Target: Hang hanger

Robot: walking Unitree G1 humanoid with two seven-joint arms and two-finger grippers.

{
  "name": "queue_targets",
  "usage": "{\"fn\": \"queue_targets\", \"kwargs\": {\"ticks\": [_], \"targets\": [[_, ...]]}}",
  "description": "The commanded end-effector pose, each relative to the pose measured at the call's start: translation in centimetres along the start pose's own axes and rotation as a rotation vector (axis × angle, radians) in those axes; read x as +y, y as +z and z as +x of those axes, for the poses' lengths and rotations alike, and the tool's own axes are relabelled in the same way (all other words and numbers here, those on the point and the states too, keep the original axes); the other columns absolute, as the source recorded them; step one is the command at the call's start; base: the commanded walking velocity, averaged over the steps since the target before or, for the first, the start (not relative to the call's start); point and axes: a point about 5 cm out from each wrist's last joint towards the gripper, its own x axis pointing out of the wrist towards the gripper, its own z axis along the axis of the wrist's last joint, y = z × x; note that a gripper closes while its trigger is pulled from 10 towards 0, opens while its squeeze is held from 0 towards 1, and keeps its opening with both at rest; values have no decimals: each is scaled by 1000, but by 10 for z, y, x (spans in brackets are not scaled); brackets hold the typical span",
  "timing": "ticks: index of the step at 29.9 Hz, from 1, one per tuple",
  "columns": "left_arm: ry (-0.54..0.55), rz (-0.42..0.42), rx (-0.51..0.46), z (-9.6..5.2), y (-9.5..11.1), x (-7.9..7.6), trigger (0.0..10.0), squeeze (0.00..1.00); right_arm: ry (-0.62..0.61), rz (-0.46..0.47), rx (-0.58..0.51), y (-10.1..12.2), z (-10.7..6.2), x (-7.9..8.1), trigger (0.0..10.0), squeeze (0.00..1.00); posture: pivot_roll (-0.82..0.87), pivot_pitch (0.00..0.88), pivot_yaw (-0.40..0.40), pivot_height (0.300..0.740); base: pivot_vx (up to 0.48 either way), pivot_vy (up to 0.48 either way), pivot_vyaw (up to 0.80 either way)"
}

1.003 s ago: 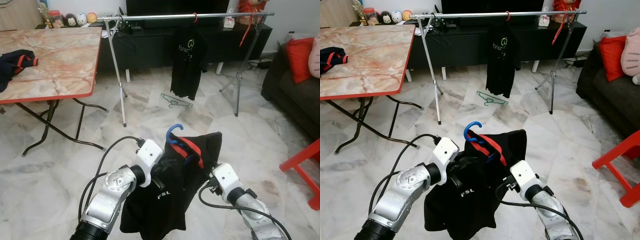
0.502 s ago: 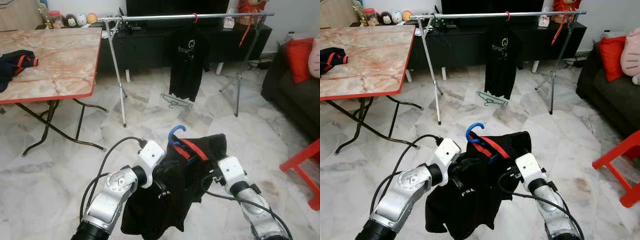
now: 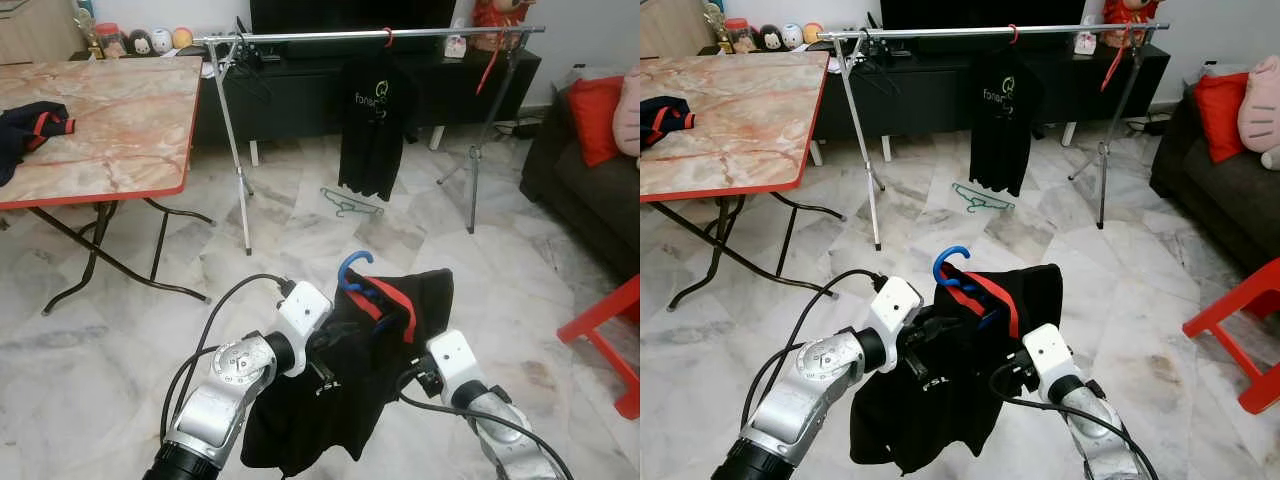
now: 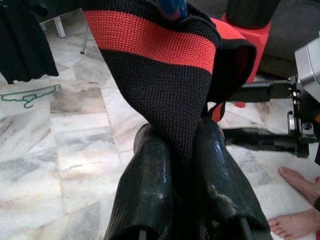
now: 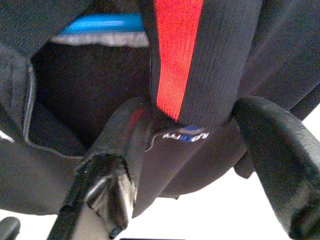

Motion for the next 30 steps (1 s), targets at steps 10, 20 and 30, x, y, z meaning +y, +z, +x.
{"fn": "queue_targets", "kwargs": {"ticks": [10,20,30], "targets": [[-27,7,-45,1,10,-4,10000,0,4,47,-67,7,-1,1,10000,1000,-60,0,-65,740,0,0,0],[-92,-10,-58,1,13,-11,10000,0,-26,35,-70,10,3,-2,10000,0,-58,0,-66,740,0,0,0],[-133,-11,-52,0,15,-16,10000,0,-53,14,-57,10,4,-8,0,0,-55,0,-71,740,0,0,0]]}}
